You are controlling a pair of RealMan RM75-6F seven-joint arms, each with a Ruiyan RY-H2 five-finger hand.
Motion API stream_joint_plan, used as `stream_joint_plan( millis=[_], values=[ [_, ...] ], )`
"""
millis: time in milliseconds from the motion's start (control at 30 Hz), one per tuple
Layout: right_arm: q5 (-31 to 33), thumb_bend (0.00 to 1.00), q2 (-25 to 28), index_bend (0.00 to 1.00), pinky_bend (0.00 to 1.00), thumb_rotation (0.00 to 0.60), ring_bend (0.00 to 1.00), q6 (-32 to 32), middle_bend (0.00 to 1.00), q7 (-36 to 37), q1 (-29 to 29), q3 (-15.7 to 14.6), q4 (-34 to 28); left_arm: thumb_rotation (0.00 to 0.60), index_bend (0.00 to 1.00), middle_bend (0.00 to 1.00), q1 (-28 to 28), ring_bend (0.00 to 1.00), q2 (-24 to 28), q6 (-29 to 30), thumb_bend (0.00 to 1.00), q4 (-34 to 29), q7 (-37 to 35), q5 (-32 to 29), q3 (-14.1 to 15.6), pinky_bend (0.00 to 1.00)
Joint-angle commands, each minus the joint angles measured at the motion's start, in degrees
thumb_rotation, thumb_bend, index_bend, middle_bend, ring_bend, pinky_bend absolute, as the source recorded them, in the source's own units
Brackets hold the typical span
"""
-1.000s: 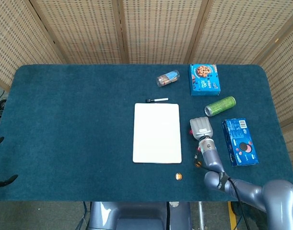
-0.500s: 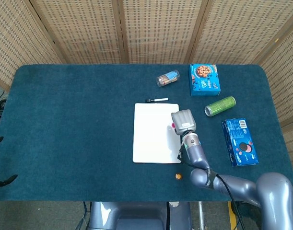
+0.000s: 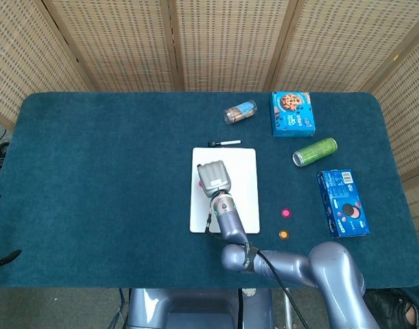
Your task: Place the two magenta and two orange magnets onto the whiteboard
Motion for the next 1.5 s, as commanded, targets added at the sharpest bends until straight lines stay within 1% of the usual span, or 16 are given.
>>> stream_joint_plan(
  millis=[33, 133, 267, 400, 533, 667, 867, 1033, 1500],
  values=[
    [-1.02, 0.32, 0.54, 0.29, 1.0, 0.6, 1.0, 1.11, 0.98, -0.02, -0.41, -0.59, -1.22, 0.6, 0.0, 0.0, -0.1, 0.0, 0.06, -0.31, 0.02, 0.17, -0.34, -0.01, 0.09, 0.0],
    [-3.66, 0.33, 4.91, 0.29, 1.0, 0.6, 1.0, 4.38, 0.98, 0.4, -3.19, -2.47, -8.52, 0.6, 0.0, 0.0, -0.31, 0.0, 0.14, -0.62, 0.02, 0.05, -0.35, 0.5, 0.28, 0.0],
    [-7.71, 0.34, 12.16, 0.29, 1.0, 0.6, 1.0, 8.17, 0.98, 2.56, -8.45, -6.19, -18.54, 0.6, 0.0, 0.0, -0.37, 0.0, 0.15, -0.51, 0.02, -0.05, -0.04, 1.25, 0.52, 0.0],
    [-11.42, 0.34, 17.98, 0.31, 1.0, 0.6, 1.0, 10.39, 0.98, 5.05, -13.25, -10.45, -24.19, 0.6, 0.0, 0.0, -0.4, 0.0, 0.11, -0.18, 0.02, -0.14, 0.27, 2.04, 0.69, 0.0],
    [-16.24, 0.34, 24.34, 0.36, 1.0, 0.6, 1.0, 12.17, 0.98, 9.89, -19.56, -16.02, -28.52, 0.6, 0.0, 0.0, -0.52, 0.0, -0.08, -0.42, 0.02, -0.19, 0.87, 2.56, 1.03, 0.0],
    [-20.6, 0.34, 27.19, 0.38, 1.0, 0.6, 1.0, 12.44, 0.98, 14.87, -23.74, -19.13, -29.32, 0.6, 0.0, 0.0, -0.31, 0.0, -0.29, 0.24, 0.02, -0.42, 1.64, 3.2, 1.22, 0.0],
    [-26.42, 0.34, 27.99, 0.39, 1.0, 0.6, 1.0, 12.31, 0.98, 20.34, -27.7, -21.31, -28.47, 0.6, 0.0, 0.0, -0.11, 0.0, -0.78, 0.75, 0.02, -0.94, 3.32, 3.71, 1.47, 0.0],
    [-28.5, 0.34, 27.49, 0.39, 1.0, 0.6, 1.0, 11.17, 0.98, 21.96, -29.17, -21.64, -27.23, 0.6, 0.0, 0.0, -0.12, 0.0, -1.26, 0.7, 0.02, -1.24, 4.72, 3.83, 1.65, 0.0],
    [-28.45, 0.35, 24.17, 0.39, 1.0, 0.6, 1.0, 7.38, 0.98, 21.54, -30.89, -21.13, -22.09, 0.6, 0.0, 0.0, -0.42, 0.0, -1.61, 0.12, 0.02, -1.35, 5.75, 2.9, 1.53, 0.0]
  ],
)
